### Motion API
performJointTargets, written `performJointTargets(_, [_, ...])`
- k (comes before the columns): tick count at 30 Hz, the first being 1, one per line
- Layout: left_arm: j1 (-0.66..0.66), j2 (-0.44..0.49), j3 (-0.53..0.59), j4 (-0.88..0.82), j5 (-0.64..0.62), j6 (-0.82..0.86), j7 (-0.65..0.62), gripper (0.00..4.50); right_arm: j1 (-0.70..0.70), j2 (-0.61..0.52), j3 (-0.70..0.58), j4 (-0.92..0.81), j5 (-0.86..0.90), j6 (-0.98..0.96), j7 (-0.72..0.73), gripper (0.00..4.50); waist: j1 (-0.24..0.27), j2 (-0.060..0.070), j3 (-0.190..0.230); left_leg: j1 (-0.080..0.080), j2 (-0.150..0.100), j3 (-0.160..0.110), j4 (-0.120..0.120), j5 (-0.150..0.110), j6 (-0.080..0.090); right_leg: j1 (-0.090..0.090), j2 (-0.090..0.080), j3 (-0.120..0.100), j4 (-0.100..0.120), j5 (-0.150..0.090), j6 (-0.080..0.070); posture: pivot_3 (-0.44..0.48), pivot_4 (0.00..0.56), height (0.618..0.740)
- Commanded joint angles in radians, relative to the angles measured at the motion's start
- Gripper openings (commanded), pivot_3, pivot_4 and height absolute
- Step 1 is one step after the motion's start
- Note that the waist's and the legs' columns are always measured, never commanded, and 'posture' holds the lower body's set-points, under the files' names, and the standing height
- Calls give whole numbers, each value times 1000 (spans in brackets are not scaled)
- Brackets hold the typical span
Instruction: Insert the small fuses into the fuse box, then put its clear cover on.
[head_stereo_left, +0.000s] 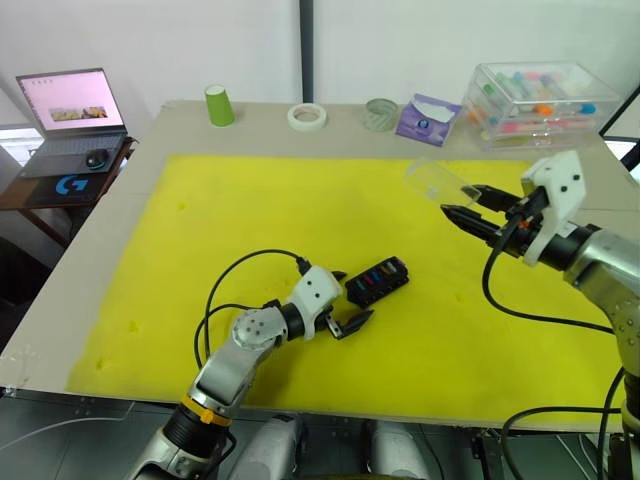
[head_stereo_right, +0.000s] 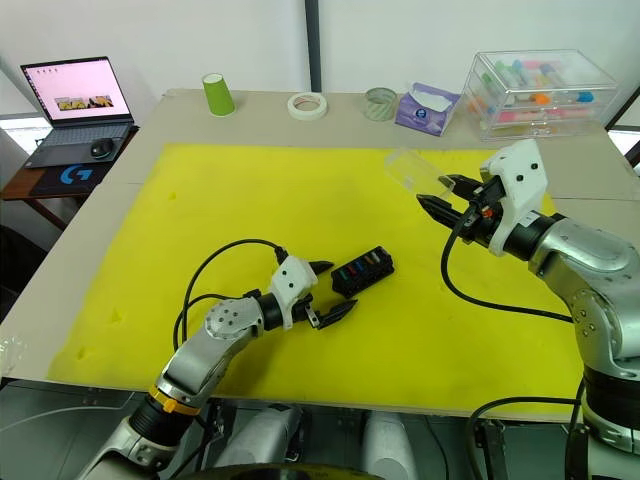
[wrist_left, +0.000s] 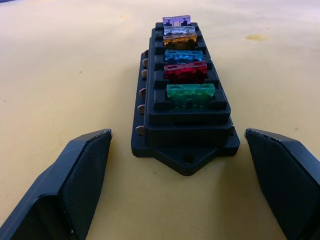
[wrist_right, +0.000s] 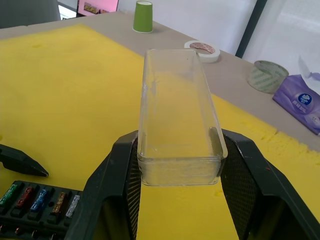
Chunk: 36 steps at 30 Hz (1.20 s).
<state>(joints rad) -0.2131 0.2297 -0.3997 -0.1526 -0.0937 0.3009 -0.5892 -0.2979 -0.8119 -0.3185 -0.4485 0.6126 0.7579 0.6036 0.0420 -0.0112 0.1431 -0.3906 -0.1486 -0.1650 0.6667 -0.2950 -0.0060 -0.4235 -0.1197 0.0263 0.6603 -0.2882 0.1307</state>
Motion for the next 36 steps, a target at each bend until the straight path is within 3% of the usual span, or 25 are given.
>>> performJointTargets(1, [6, -3, -19, 14, 13, 46, -1, 4500, -16, -7, -22, -30, 8, -14, -2, 1870, 0, 0, 0, 0, 0, 0, 0, 0, 0, 0, 0, 0, 0, 0, 0, 0, 150, 740])
performJointTargets(2, [6, -11, -15, 15, 13, 50, 8, 4500, -16, -6, -21, -29, 7, -16, -2, 1870, 0, 0, 0, 0, 0, 0, 0, 0, 0, 0, 0, 0, 0, 0, 0, 0, 150, 740])
performJointTargets(5, [4, -21, -13, 29, 27, 41, 23, 3948, -18, -5, -20, -28, 5, -19, -2, 1870, 1, 0, 0, 0, 0, 0, 0, 0, 0, 0, 0, 0, 0, 0, 0, 0, 150, 740])
performJointTargets(8, [2, -26, -9, 36, 31, 41, 26, 2888, -21, -6, -19, -26, 4, -19, -2, 1870, 1, 0, 0, 0, 0, 0, 0, 0, 0, 0, 0, 0, 0, 0, 0, 0, 150, 740])
performJointTargets(9, [2, -25, -9, 37, 33, 41, 25, 2734, -20, -6, -19, -25, 4, -19, -2, 1870, 1, 0, 0, 0, 0, 0, 0, 0, 0, 0, 0, 0, 0, 0, 0, 0, 150, 740])
performJointTargets(15, [6, -18, 4, 37, 22, 24, 8, 2735, -23, -2, -13, -19, 0, -26, -1, 1870, 1, 0, 0, 0, 0, 0, 0, 0, 0, 0, 0, 0, 0, 0, 0, 0, 150, 740])
performJointTargets(20, [-47, 28, 45, 68, -32, -22, -104, 2735, -25, -6, 10, 0, -8, -48, 29, 1870, -2, 0, 0, 0, 0, 0, 0, 0, 0, 0, 0, 0, 0, 0, 0, 0, 150, 740])
performJointTargets(23, [-115, 84, 80, 115, -100, -49, -246, 2735, -36, -16, 38, 35, -11, -75, 85, 1870, -3, 0, 0, 0, 0, 0, 0, 0, 0, 0, 0, 0, 0, 0, 0, 0, 150, 740])
performJointTargets(29, [-262, 241, 66, 346, -169, -284, -698, 2735, -121, -49, 139, 162, -17, -175, 313, 1870, -16, 0, 1, 0, 0, 0, -1, 0, 0, -1, 1, 0, 0, 0, 0, 0, 150, 740])
performJointTargets(36, [-355, 179, 95, 606, -132, -473, -760, 2735, -171, -82, 212, 210, -22, -210, 493, 1870, -7, 0, 1, -1, 0, -2, -1, 0, 0, 0, 0, -2, -2, 0, 0, 0, 150, 740])
